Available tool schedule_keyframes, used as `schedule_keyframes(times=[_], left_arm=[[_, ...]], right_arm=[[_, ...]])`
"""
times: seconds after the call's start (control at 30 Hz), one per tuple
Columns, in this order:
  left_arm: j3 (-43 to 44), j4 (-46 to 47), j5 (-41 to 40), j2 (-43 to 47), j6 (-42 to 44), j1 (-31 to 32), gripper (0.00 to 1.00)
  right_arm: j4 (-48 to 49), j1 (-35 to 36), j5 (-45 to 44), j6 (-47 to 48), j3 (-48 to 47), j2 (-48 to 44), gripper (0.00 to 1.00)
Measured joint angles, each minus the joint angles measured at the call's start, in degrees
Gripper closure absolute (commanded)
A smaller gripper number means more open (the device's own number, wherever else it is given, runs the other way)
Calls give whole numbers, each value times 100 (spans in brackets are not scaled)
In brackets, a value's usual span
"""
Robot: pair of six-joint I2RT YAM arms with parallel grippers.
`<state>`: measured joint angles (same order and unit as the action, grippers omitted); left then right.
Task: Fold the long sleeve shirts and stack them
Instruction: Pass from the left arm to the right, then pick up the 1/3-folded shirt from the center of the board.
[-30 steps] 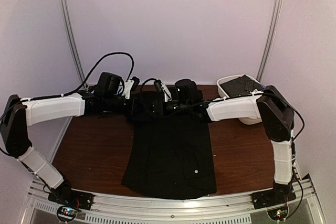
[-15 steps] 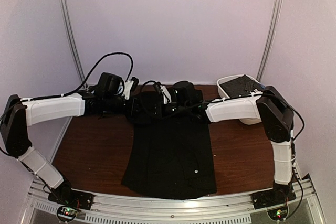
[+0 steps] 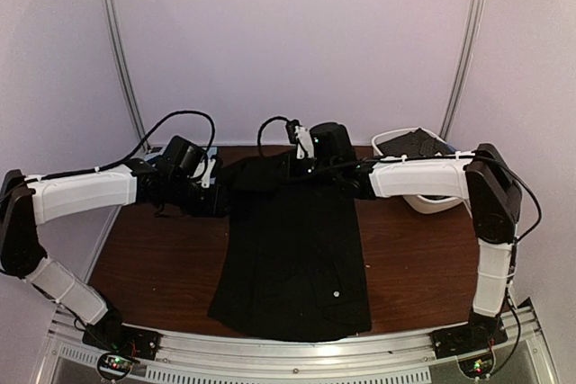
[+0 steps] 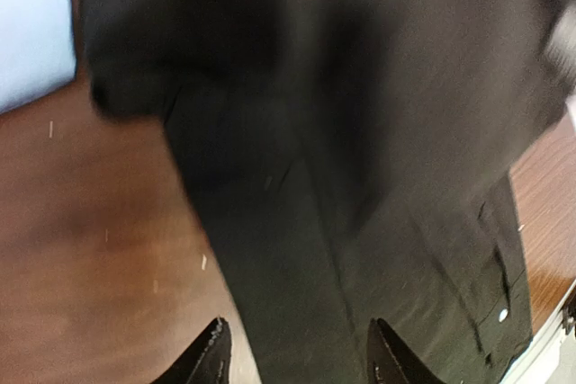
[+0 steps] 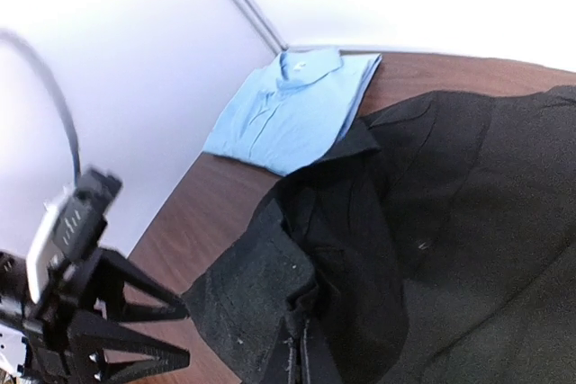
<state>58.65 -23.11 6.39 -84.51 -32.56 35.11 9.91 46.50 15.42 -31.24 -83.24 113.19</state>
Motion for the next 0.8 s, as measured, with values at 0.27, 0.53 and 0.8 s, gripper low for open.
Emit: schedule_keyframes(times=[0.27,0.53,0.8], left_arm=[[-1458,-800,68,824,-682,146,54],[-2533,-1005,286,1665,-1576,892,57],[-2903,-990,328,1738,-2468,2079,62]], right_arm=[[-76,-573,-376,83,15,-234,100],[-407,-876,-459,286,-81,-251,100],[-601,-898,-496,424,-330,-527,100]])
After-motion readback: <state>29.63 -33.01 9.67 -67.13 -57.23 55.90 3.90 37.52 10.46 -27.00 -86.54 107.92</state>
